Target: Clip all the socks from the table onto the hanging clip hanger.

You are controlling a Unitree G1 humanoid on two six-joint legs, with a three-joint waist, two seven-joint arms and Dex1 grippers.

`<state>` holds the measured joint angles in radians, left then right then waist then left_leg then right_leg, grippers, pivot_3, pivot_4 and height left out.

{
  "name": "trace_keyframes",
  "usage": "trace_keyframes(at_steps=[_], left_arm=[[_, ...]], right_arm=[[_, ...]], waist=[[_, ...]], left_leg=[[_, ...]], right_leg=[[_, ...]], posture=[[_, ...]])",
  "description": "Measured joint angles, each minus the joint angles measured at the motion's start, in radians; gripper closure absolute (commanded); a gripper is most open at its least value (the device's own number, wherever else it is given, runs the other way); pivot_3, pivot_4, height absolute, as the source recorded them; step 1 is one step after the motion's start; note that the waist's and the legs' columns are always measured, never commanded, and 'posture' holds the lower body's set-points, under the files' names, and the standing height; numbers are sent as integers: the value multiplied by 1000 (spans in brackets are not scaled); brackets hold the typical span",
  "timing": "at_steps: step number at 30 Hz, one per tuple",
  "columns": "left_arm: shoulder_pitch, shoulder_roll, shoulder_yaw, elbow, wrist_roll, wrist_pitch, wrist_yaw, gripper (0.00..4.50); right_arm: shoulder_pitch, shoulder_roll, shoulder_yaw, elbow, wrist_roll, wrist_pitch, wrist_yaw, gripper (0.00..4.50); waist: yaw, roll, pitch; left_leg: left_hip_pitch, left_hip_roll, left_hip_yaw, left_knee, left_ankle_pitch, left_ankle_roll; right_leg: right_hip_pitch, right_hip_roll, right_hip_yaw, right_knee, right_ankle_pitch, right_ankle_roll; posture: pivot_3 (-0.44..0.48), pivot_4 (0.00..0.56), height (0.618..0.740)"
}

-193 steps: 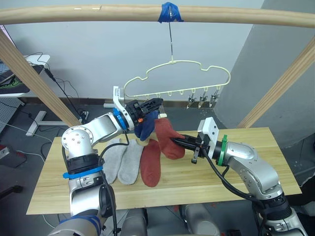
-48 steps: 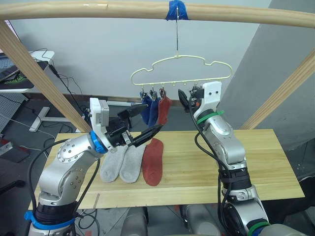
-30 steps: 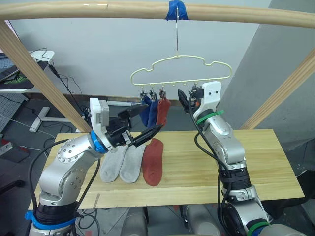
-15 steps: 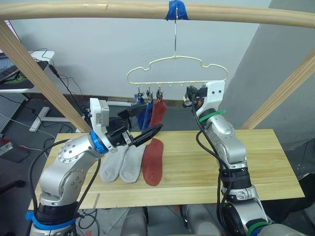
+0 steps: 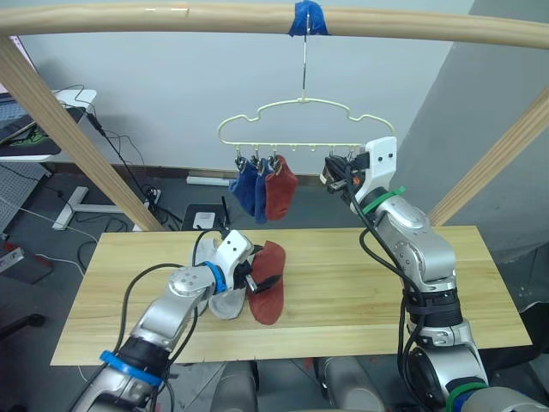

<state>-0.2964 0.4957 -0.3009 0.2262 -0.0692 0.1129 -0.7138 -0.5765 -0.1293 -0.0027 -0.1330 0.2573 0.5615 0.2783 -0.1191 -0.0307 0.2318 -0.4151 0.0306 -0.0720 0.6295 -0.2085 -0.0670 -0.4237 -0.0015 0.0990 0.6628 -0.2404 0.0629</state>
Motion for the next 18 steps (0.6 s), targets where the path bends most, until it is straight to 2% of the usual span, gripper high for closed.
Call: trace_keyframes(at_steps=[4,8,12,18], left_arm=[[-77,-41,-9,176,64,-83,5,0],[-105,-44,-20,297,110,-122,-29,0],[-112,-67,-13,330,109,-121,-70,879],[-113,-80,-12,333,110,-119,-130,2688]], right_arm=[[8,5,-1,-33,0,27,-20,4467],[17,7,-1,-64,1,46,-29,4467],[18,5,-8,-69,1,61,-41,4500],[18,7,-13,-69,1,63,-44,4500]], waist=[[-12,0,0],[-25,0,0],[-32,0,0],[-38,0,0]], left_leg=[[0,0,0,0,0,0],[0,0,0,0,0,0],[0,0,0,0,0,0],[0,0,0,0,0,0]], right_leg=[[0,0,0,0,0,0],[0,0,0,0,0,0],[0,0,0,1,0,1],[0,0,0,1,-1,3]], posture=[[-186,188,740],[-199,192,740],[-206,193,740],[-197,202,740]])
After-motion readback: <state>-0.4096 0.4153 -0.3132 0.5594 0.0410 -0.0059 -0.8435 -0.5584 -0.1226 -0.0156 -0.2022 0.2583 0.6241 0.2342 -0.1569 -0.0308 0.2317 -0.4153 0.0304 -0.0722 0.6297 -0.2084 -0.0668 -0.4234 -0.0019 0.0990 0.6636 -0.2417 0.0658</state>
